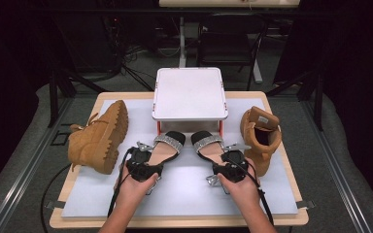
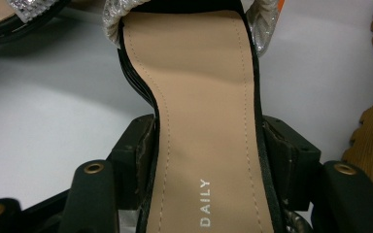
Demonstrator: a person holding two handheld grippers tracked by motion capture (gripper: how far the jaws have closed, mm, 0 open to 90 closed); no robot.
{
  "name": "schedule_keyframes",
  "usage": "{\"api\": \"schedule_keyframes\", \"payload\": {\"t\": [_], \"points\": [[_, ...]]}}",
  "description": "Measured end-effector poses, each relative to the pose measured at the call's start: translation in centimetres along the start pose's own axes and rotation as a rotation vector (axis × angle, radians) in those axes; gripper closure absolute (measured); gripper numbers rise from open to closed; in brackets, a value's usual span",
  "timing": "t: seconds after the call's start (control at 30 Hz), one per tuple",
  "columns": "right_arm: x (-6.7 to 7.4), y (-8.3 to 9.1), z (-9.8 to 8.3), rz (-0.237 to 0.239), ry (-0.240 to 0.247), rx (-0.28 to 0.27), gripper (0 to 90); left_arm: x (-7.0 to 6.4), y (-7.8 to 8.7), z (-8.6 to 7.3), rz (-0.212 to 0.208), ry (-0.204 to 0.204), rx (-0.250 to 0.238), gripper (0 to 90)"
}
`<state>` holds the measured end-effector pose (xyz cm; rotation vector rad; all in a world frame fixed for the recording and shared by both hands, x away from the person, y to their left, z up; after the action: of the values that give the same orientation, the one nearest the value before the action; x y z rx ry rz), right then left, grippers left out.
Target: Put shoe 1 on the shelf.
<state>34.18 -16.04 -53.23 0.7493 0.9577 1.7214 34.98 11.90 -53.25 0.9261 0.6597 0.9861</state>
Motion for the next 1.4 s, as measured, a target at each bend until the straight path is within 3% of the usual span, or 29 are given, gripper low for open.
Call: {"api": "schedule_keyframes", "payload": {"t": [0.57,1.4], "points": [[0.1,-1.7,1.1,0.0,-0.025,0.018,41.4,-0.4,-2.2,1.4,0.025,-0.007,0.039,41.6],[0.0,-2.5,1.2,0.007,-0.051,0.023,41.2,-0.5,-3.0,2.0,0.019,0.018,0.033,41.6]]}}
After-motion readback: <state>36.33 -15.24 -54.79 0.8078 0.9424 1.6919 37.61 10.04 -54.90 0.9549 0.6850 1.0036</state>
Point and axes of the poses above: each handheld gripper's, and its own axes: y roughly backward along the jaws, z roughly out of its top, x roughly to its left, the point moved 2 cm from there along -y, roughly forward along the jaws, and after that the axes turned 12 degrees about x, right-handed, at the moved point
